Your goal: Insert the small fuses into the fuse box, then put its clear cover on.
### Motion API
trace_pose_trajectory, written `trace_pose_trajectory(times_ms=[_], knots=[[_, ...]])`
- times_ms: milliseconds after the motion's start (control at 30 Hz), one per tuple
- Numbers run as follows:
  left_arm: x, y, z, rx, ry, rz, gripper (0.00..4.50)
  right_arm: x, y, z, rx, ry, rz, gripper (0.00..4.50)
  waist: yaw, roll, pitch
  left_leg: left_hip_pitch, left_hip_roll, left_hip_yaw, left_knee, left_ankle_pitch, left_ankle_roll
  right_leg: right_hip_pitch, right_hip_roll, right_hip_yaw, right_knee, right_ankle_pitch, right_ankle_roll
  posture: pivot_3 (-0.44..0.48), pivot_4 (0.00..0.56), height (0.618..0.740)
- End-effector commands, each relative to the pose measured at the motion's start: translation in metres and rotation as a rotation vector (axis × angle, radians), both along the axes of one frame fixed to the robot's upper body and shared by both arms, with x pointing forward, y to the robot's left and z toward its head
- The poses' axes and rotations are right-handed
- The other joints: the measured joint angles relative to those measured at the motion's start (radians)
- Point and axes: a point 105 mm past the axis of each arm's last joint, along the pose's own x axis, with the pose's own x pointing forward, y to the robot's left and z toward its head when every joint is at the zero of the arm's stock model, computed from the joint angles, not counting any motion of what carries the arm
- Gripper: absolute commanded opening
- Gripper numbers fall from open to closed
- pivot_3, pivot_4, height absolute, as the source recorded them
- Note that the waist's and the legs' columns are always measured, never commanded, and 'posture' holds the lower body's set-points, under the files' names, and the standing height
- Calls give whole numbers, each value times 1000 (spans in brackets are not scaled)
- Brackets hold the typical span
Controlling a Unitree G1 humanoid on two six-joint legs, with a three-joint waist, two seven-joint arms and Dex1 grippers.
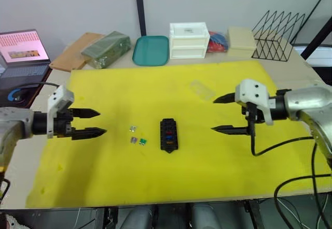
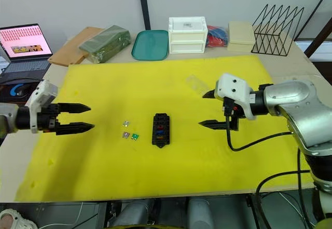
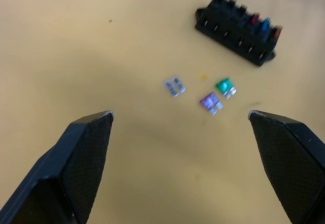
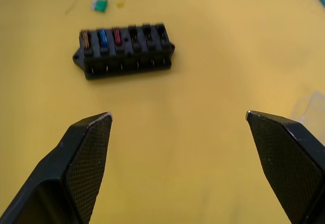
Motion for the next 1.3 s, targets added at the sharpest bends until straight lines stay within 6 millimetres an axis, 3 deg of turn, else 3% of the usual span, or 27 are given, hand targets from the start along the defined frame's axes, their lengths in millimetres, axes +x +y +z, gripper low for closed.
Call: trace_pose_trajectory(times_ms=[33, 133, 267, 533, 867, 1300], knots=[[4, -12, -6, -121, 165, -10, 4500, -3, 23, 12, 12, -48, 77, 4487, -1, 0, 0, 0, 0, 0, 0, 0, 0, 0, 0, 0, 1, 0, 0, 0, 150, 740], [12, -15, -15, -161, 267, 19, 4110, 0, 31, 10, 2, -52, 94, 4500, -1, -1, 0, -1, 0, 0, 0, 0, 0, -1, 0, 0, 1, 0, 0, 0, 150, 740], [22, -22, -21, -263, 412, 55, 2847, -2, 44, 9, 3, -51, 142, 4500, -1, -1, 0, -1, -1, 0, 1, 0, 0, -1, 0, 0, 2, 0, 0, 0, 150, 740], [28, -33, -41, -287, 590, 111, 2847, -1, 47, 3, -36, -52, 151, 4500, -4, -1, 0, -1, -1, 0, 2, 0, 0, -2, 0, 0, 3, 0, 0, 0, 150, 740], [31, -43, -62, -264, 611, 117, 2847, -5, 51, 2, -32, -48, 165, 4500, -1, -1, 0, -1, -1, 0, 2, 0, 0, -2, 0, 0, 3, 0, 0, 0, 150, 740], [41, -53, -66, -294, 600, 105, 2847, -8, 54, 0, -36, -44, 174, 4500, 6, -2, -1, -1, -2, 0, 4, 0, 0, -1, -1, 0, 4, 0, 0, 0, 150, 740]])
